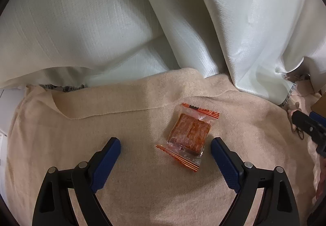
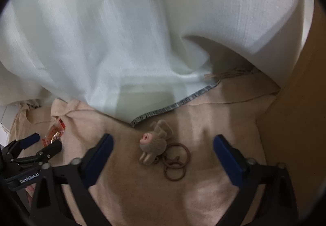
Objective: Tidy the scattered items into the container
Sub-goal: 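Close the left tool on the snack packet while the right tool grasps the pig keychain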
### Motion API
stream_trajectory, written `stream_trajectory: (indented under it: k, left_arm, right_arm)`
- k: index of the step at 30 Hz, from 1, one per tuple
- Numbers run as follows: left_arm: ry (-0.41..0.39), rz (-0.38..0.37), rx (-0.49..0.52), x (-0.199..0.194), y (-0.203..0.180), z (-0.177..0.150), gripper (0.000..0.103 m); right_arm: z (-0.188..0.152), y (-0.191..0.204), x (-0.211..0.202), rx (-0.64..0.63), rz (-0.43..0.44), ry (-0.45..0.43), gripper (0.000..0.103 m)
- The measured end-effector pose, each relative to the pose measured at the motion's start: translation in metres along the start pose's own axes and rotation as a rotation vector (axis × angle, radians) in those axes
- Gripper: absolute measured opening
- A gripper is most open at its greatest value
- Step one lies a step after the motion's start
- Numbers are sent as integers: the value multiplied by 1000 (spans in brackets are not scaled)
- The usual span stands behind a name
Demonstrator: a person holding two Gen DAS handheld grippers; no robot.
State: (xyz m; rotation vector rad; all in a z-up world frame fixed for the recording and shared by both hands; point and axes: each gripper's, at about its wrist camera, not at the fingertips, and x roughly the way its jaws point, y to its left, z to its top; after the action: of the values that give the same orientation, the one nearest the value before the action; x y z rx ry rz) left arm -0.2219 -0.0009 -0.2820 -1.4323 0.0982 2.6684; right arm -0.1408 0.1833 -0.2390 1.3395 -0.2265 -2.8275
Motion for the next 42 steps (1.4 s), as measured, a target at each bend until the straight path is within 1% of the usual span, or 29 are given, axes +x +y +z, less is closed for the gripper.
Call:
stream_trajectory:
  k: [2,6,7,8,10,13,20,27,31,32,33,35,38,39,42]
  left_arm:
    - [-5,4,-4,0,1,0,92]
    - [-5,12,-10,2,4,2,92]
    - [-5,12,-11,2,5,3,92]
    - [-4,10,-12,2,6,3,92]
    - [-5,8,-9,3,8,4,92]
    - [-7,5,-5,3,11,6,92]
    - [-2,-1,-4,5,14,7,94]
    - [-9,-3,-6,5,14,7,95]
    - [-7,-5,-1,5,14,7,96]
    - [-5,-5,0,6,14,7,96]
    - [-3,-7,3,6,14,7,96]
    - [-2,-10,7,5,13,7,96]
    - [0,-13,12,6,17,8,96]
    - [0,-18,14,6,18,9,95]
    - [-22,-97,-24,1,27,11,95]
  right_arm:
    - [0,2,2,-16,0,16,83]
    - [-3,10,5,-52,4,26,75]
    - [-3,12,6,-60,1,31,65]
    - [-4,14,6,-70,-10,30,59]
    - [-5,17,5,-84,-20,27,52]
    - [-4,18,3,-90,-21,27,39]
    - [-7,19,-12,-74,15,13,38]
    - [-3,21,-47,-61,40,-35,38]
    - [-2,19,-67,-53,39,-59,38]
    - [1,7,-67,-47,44,-57,38]
    - [0,4,-69,-45,45,-55,38]
    - [9,8,-60,-45,42,-53,38]
    - [13,13,-58,-38,47,-43,38]
    - [14,14,-58,-36,48,-41,38]
    - [4,7,-55,-35,54,-39,38]
